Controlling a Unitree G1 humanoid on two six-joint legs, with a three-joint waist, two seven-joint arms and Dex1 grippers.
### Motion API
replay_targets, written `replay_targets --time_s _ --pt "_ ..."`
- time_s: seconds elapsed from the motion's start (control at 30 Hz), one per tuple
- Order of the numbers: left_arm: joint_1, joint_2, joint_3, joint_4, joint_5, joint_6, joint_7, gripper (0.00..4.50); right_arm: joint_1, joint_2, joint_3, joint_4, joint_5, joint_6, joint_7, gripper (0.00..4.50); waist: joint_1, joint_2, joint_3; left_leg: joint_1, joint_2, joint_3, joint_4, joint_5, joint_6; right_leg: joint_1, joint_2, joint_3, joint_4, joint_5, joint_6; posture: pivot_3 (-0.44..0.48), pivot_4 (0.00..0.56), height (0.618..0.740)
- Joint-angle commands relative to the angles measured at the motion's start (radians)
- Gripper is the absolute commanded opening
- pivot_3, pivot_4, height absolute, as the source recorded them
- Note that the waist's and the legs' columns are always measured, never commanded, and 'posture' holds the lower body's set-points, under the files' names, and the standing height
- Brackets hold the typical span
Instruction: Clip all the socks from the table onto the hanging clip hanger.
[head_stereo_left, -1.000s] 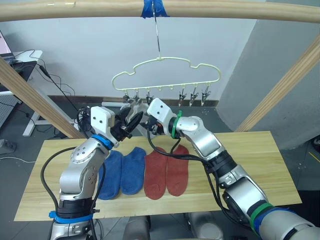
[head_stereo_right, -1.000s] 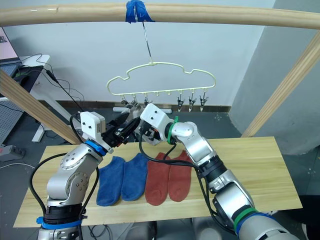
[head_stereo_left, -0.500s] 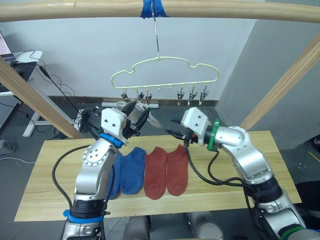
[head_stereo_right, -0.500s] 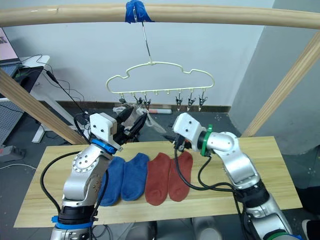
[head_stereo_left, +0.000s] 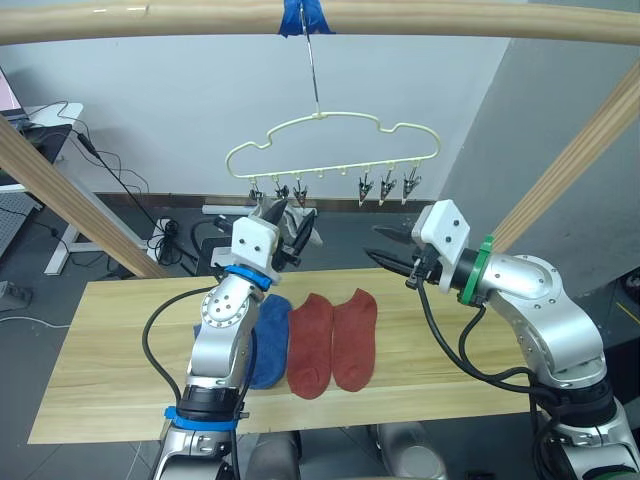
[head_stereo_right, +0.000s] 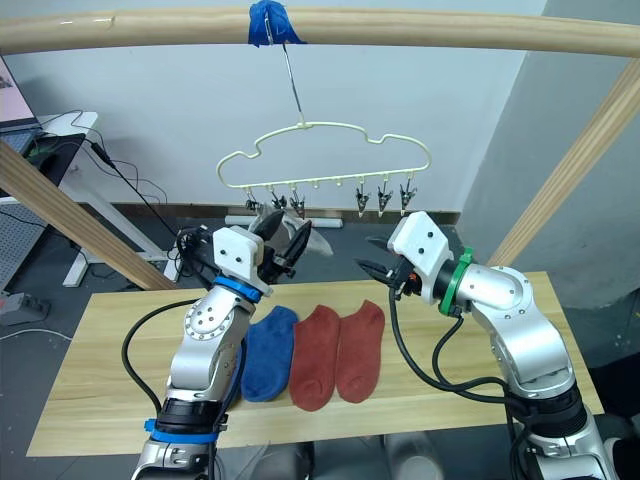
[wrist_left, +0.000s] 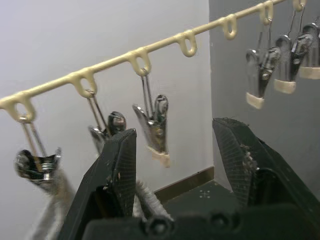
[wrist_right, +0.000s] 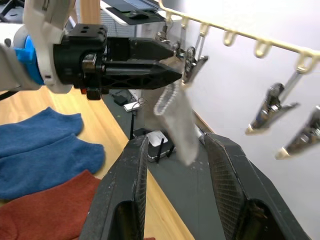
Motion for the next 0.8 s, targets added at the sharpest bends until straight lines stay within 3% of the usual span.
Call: replay_targets --time_s 0.03,0.4,0.8 --pt "-0.029 -0.010 0.006 0.015 0.021 -0.034 0.036 2.69 -0.005 -0.015 -0.025 -0.045 0.024 -0.004 -0.016 1.80 0.000 0.000 0.000 0.000 0.000 0.000 0.000 0.000 0.000 0.000 0.000 0.000 0.000 0.000 0.000 -0.297 0.246 0.730" --pt "-0.118 -0.058 0.010 0.124 0.061 -0.102 0.127 2.69 -0.005 -0.045 -0.037 -0.043 0.064 -0.002 -0.034 1.80 -0.002 0.000 0.000 0.000 0.000 0.000 0.000 0.000 0.000 0.000 0.000 0.000 -0.001 0.000 0.000 -0.305 0.243 0.730" --pt "-0.108 -0.102 -0.009 0.094 0.113 -0.107 0.223 2.69 0.002 -0.068 -0.050 -0.029 0.099 -0.012 -0.043 1.80 -0.004 0.000 0.000 0.000 0.000 0.000 0.000 0.000 0.000 0.000 0.000 0.000 -0.001 0.000 0.000 -0.308 0.244 0.730"
